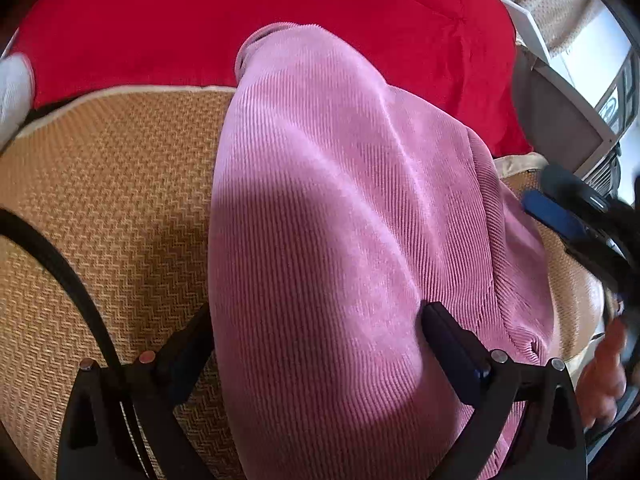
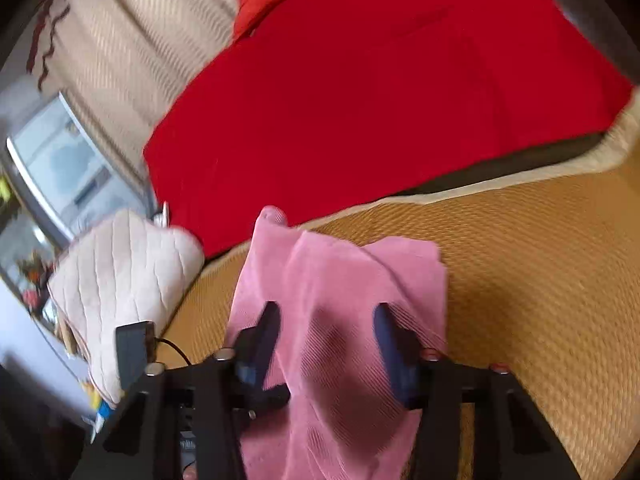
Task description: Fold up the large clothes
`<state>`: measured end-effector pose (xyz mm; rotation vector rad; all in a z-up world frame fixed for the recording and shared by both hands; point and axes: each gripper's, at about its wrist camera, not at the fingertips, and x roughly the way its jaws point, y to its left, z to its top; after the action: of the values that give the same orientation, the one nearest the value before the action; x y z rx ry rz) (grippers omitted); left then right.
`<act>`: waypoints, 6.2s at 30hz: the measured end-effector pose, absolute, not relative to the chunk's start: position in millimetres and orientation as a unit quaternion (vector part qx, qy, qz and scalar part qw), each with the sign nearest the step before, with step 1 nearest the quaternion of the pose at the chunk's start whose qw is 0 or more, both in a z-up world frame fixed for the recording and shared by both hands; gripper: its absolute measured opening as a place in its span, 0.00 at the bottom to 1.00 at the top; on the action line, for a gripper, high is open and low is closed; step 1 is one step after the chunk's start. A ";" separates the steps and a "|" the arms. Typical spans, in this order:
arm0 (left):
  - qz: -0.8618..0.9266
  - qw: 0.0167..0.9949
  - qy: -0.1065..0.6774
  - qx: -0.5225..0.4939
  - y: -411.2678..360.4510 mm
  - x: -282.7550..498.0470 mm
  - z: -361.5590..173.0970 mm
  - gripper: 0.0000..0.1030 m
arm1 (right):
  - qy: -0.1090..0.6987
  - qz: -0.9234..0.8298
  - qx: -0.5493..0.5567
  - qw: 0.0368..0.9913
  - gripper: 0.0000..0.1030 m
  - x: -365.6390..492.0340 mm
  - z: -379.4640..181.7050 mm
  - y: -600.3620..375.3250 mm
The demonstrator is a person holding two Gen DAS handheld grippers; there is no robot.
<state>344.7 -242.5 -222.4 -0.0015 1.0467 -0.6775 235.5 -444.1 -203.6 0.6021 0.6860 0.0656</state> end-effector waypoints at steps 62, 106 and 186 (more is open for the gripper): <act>-0.238 0.873 0.417 0.081 -169.1 261.1 -173.2 0.98 | 0.432 0.045 0.182 0.882 0.51 175.7 -211.2 -370.9; -0.195 0.921 0.323 0.094 -178.1 202.7 -139.2 0.98 | 0.396 -0.006 0.231 0.889 0.57 186.7 -181.6 -400.2; -0.102 0.980 0.161 0.061 -99.9 33.3 34.0 0.98 | 0.186 -0.175 -0.009 0.967 0.75 -32.7 -0.7 -259.4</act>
<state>33.3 -99.9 34.0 0.1221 0.3241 -0.2057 -32.7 -259.4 -0.7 -0.0176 0.3762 -0.3533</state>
